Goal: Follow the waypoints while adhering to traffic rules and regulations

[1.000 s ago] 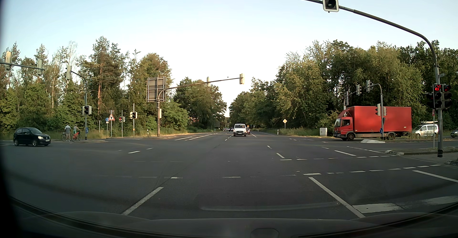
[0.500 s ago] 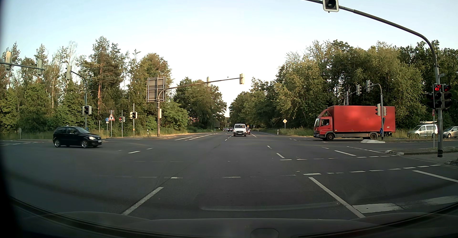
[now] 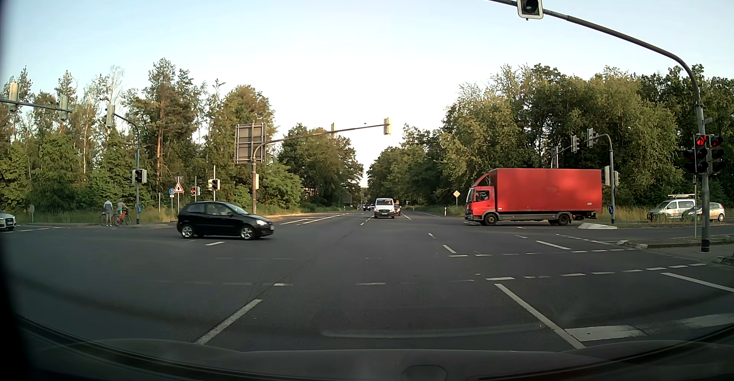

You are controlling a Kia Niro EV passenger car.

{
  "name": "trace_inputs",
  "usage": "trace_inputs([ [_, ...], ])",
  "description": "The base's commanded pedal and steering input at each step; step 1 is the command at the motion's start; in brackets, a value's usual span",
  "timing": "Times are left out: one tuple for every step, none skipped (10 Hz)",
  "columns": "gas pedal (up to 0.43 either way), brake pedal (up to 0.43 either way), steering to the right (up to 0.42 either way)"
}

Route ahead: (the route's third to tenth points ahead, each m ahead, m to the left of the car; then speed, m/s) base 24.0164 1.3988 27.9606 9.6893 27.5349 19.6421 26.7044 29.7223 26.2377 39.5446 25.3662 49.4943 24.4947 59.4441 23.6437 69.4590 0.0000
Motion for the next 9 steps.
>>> trace_inputs([
  [0.0, 0.341, -0.004],
  [0.0, 0.348, -0.004],
  [0.0, 0.341, -0.004],
  [0.0, 0.348, -0.004],
  [0.0, 0.348, -0.004],
  [0.0, 0.348, -0.004],
  [0.0, 0.341, -0.004],
  [0.0, 0.348, -0.004],
  [0.0, 0.348, -0.004],
])
